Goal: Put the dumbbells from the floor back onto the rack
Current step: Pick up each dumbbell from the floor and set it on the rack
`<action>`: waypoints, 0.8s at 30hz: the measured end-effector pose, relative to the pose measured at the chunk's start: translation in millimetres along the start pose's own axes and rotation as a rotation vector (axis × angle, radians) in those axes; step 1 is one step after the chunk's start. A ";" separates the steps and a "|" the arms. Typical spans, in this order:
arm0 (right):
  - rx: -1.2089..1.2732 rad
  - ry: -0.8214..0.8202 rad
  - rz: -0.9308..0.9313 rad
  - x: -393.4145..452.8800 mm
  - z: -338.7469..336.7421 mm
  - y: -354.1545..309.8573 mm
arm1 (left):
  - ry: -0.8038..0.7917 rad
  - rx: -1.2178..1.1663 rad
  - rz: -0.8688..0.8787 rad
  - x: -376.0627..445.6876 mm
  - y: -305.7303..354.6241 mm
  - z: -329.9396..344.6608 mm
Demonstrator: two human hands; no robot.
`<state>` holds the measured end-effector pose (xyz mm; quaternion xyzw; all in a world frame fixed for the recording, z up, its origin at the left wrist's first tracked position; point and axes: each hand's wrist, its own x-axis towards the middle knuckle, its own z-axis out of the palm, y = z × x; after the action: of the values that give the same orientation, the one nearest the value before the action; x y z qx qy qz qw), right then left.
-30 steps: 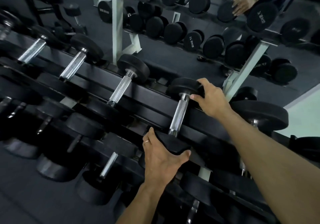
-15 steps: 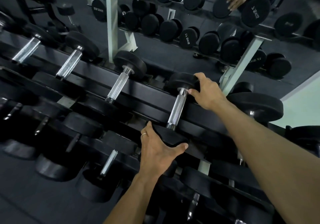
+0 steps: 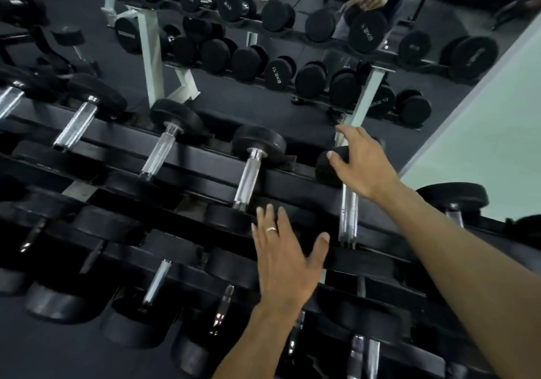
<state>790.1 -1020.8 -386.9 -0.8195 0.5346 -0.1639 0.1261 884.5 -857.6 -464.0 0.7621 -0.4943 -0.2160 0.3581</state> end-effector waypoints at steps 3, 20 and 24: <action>0.014 0.003 0.060 -9.5 -16.2 28.4 | -0.127 -0.091 -0.114 -15.6 16.3 23.9; 0.113 -0.105 0.165 -7.6 -9.9 103.7 | -0.266 -0.166 -0.232 -16.6 37.8 56.8; 0.102 -0.074 0.177 -12.9 -9.2 111.5 | -0.268 -0.137 -0.193 -14.3 37.1 56.3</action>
<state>688.5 -1053.5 -422.8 -0.7671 0.5908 -0.1485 0.2012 817.9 -872.7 -472.9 0.7443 -0.4462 -0.3821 0.3175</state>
